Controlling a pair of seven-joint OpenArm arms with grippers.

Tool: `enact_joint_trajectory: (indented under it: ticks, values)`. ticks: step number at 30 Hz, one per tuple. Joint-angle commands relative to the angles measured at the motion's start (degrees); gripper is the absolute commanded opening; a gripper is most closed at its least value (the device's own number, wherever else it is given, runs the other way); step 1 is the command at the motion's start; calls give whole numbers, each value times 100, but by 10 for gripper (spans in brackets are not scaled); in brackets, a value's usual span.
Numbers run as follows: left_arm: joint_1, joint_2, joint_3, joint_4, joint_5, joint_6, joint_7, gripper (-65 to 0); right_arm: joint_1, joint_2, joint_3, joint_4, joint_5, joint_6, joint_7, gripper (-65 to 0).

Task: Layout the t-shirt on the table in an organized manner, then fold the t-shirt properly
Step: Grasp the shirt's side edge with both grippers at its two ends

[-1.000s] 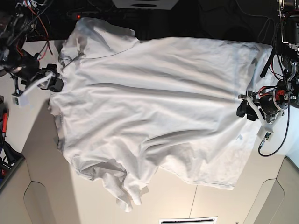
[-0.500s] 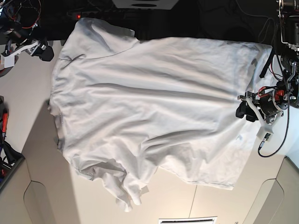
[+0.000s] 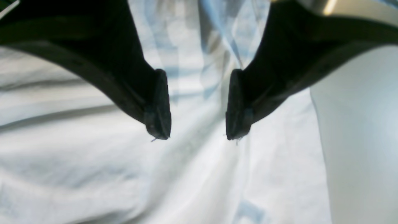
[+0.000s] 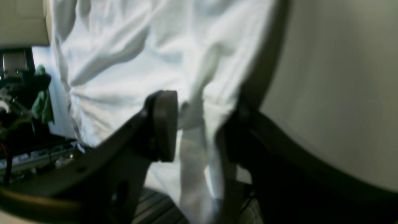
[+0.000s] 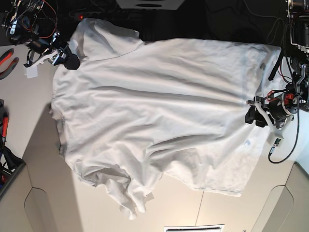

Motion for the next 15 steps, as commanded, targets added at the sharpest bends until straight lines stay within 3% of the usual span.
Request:
enact_joint_trajectory:
  ticks: [1,3,4,8,12,15]
  values:
    - [-79,-111,-74,94,50,39,-166,-329,-7,46,-39,44,-74,-2,-87,-458]
    - [-79,-111,-168,94,315,192,-199,-329,-4,46,-81,44,-223,-2,-85,-611]
    - [-74,-116,-260,94,466,227,-195,-329,-4,48,-79,44,-304,-2,-85,-650]
    - [52,-192,-946,92,625,289,-188,-329,-4,48,-79,44,-535,-4,-83,-650]
    - [374,-365,-1814,-31,328,280,-170,-329,-2,48,-79,44,-533,-4,-81,-650]
    - [627,-461,-2413,-514,-127,-4,-74,-329,-2,48,-79,44,-533,-4,-81,-650]
